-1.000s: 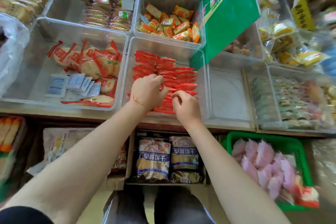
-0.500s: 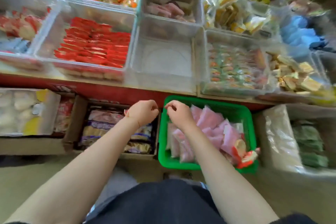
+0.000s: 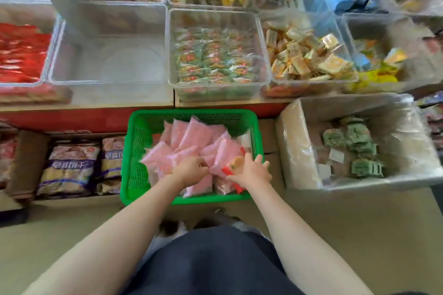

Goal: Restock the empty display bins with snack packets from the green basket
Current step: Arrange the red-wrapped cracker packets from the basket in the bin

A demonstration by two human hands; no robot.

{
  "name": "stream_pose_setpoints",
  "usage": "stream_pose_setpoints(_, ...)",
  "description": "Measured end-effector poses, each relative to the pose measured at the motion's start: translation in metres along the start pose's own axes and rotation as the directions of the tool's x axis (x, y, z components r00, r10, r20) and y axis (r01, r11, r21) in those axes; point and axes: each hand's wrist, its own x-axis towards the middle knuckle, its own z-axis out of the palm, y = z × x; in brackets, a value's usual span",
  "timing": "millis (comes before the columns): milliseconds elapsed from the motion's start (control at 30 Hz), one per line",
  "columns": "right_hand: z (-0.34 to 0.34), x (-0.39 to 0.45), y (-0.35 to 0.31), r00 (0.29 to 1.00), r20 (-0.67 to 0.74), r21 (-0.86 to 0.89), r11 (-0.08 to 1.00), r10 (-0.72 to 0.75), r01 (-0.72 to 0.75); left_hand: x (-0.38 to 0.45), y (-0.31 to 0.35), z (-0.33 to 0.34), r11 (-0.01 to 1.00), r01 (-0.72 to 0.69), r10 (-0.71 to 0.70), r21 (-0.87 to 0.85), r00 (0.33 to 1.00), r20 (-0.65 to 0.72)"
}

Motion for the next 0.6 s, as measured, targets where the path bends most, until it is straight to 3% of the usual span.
stream_pose_setpoints(133, 0.021, 0.008, 0.007, 0.996, -0.023, 0.035, 0.995, -0.087, 0.088, -0.001, 0.015, 0.012, 0.997, 0.054, -0.054, -0.047, 0.999, 0.004)
stream_pose_setpoints(367, 0.022, 0.024, 0.005, 0.997, -0.059, 0.135, 0.989, -0.05, 0.058, -0.012, 0.016, 0.015, 0.982, 0.127, -0.124, -0.139, 0.992, 0.032)
stream_pose_setpoints(467, 0.013, 0.027, 0.009, 0.995, -0.098, 0.267, 0.963, -0.018, 0.044, -0.012, 0.012, 0.011, 0.964, 0.176, -0.167, -0.198, 0.984, 0.057)
stream_pose_setpoints(600, -0.011, 0.024, 0.017, 0.993, -0.115, 0.434, 0.899, -0.017, 0.065, -0.011, 0.014, 0.0, 0.851, 0.241, -0.214, -0.466, 0.97, 0.11)
